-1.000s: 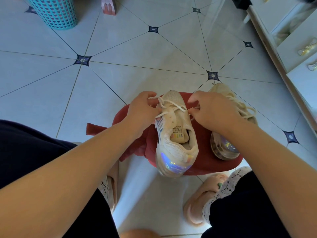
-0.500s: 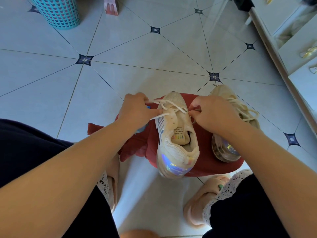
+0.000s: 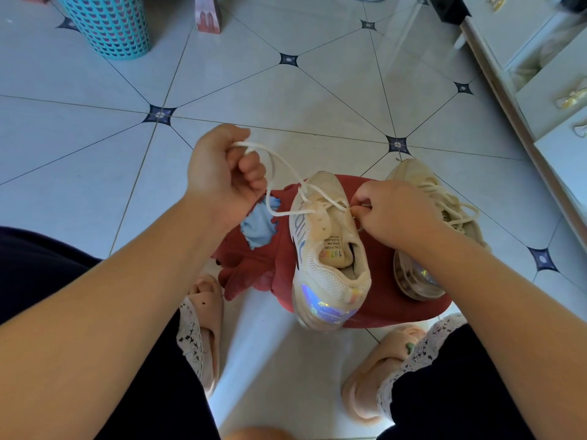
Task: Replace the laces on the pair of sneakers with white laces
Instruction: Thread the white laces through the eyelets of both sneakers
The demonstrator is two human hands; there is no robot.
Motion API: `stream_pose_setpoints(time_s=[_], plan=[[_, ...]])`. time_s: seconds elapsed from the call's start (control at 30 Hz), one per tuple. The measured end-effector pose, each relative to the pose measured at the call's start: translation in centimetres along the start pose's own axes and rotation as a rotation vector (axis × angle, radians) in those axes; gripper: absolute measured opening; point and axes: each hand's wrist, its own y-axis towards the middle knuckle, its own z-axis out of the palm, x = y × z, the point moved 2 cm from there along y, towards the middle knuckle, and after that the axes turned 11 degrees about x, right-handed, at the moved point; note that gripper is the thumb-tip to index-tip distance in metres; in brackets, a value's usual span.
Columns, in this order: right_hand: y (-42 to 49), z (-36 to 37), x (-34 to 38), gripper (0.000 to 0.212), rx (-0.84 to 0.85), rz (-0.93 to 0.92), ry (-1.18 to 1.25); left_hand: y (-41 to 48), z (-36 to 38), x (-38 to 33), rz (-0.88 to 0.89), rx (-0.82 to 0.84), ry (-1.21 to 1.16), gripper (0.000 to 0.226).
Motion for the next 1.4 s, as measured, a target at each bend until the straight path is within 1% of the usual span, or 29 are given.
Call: stream_pose_setpoints(time_s=[0.1,0.13,0.17,0.23,0.27,0.3,0.33,0.37,0.4,0.43,0.47,0.53,0.57,0.63,0.7,0.8,0.83,0.87,0.93,0.97,1.0,1.03,1.07,1.13,1.17,1.23,1.3,1.33,1.4], plan=[[-0.1,0.0,0.1,0.017,-0.001,-0.004,-0.003,-0.1,-0.2,-0.4,-0.047,-0.032,0.138,0.053],[-0.2,0.0,0.2,0.018,-0.002,-0.005,-0.004,0.0,-0.1,-0.5,-0.07,-0.027,0.232,0.049],[-0.2,-0.1,0.2,0.018,-0.004,-0.003,-0.003,0.3,-0.1,-0.5,-0.1,-0.029,0.47,0.043],[-0.2,-0.1,0.2,0.019,-0.001,0.002,-0.004,0.7,-0.6,0.0,-0.225,-0.033,1.388,0.023],[-0.2,-0.1,0.2,0.019,0.002,0.003,-0.007,0.9,-0.8,0.7,-0.236,-0.022,1.78,0.019],[-0.2,-0.1,0.2,0.019,0.004,0.003,-0.011,1.0,-1.2,1.5,-0.208,-0.008,1.996,0.02],[-0.2,-0.1,0.2,0.019,0.004,0.001,-0.012,1.0,-1.5,2.3,-0.18,-0.008,2.042,0.024],[-0.2,-0.1,0.3,0.019,0.003,0.001,-0.012,0.9,-1.5,2.9,-0.117,-0.01,1.99,0.027],[-0.2,-0.1,0.3,0.019,0.002,0.003,-0.01,0.9,-1.3,3.3,-0.013,-0.007,1.907,0.026],[-0.2,-0.1,0.2,0.019,0.002,0.005,-0.01,1.1,-1.0,3.6,0.08,0.011,1.835,0.024],[-0.1,0.0,0.2,0.018,0.004,0.006,-0.013,1.2,-0.6,4.0,0.13,0.046,1.759,0.023],[-0.1,-0.1,0.2,0.018,0.009,0.006,-0.013,1.2,0.2,4.7,0.125,0.092,1.631,0.026],[-0.1,-0.1,0.2,0.017,0.01,0.004,-0.007,1.3,0.4,4.8,0.1,0.102,1.628,0.027],[-0.1,-0.1,0.2,0.017,0.006,-0.003,-0.004,1.6,0.5,4.1,0.08,0.087,1.708,0.022],[-0.1,0.0,0.1,0.018,-0.003,-0.009,-0.011,2.0,0.3,2.2,0.074,-0.002,1.757,0.019],[-0.1,0.0,0.0,0.018,0.001,-0.011,-0.011,2.2,-0.6,-0.3,0.041,-0.204,1.736,0.014],[-0.1,0.0,0.1,0.018,0.014,-0.009,-0.01,2.0,-0.8,-0.4,0.005,-0.234,1.789,0.016],[-0.1,-0.1,0.2,0.018,0.028,-0.008,-0.009,1.8,-0.8,0.0,-0.068,-0.206,1.867,0.021],[-0.1,-0.6,0.4,0.019,0.038,-0.017,0.004,1.3,-0.5,1.5,-0.217,-0.042,1.981,0.027],[-0.2,-0.9,0.5,0.02,0.029,-0.02,0.034,1.1,-0.3,2.2,-0.242,0.025,2.014,0.028],[-0.3,-1.3,0.5,0.024,0.016,-0.017,0.084,0.9,-0.2,2.8,-0.214,0.062,2.034,0.028],[-0.4,-1.7,0.6,0.028,0.013,-0.009,0.161,0.8,0.0,3.0,-0.13,0.074,2.033,0.027],[-0.5,-2.0,0.6,0.032,0.027,-0.007,0.264,0.7,0.3,2.9,0.0,0.068,2.002,0.024],[-0.6,-2.0,0.8,0.034,0.105,-0.02,0.474,0.4,1.2,2.8,0.23,0.06,1.823,0.016],[-0.7,-1.9,1.0,0.035,0.152,-0.036,0.544,0.1,1.7,2.8,0.261,0.082,1.702,0.012],[-0.7,-1.7,1.5,0.035,0.168,-0.092,0.547,-0.5,2.6,3.5,0.181,0.16,1.565,0.02],[-0.6,-1.7,1.7,0.034,0.086,-0.128,0.524,-0.9,2.8,4.6,0.074,0.219,1.593,0.03],[-0.6,-1.7,1.7,0.034,0.046,-0.135,0.543,-1.0,2.7,5.0,0.047,0.217,1.633,0.034],[-0.7,-1.7,2.0,0.031,-0.003,-0.155,0.578,-0.9,2.5,5.2,0.05,0.182,1.702,0.036]])
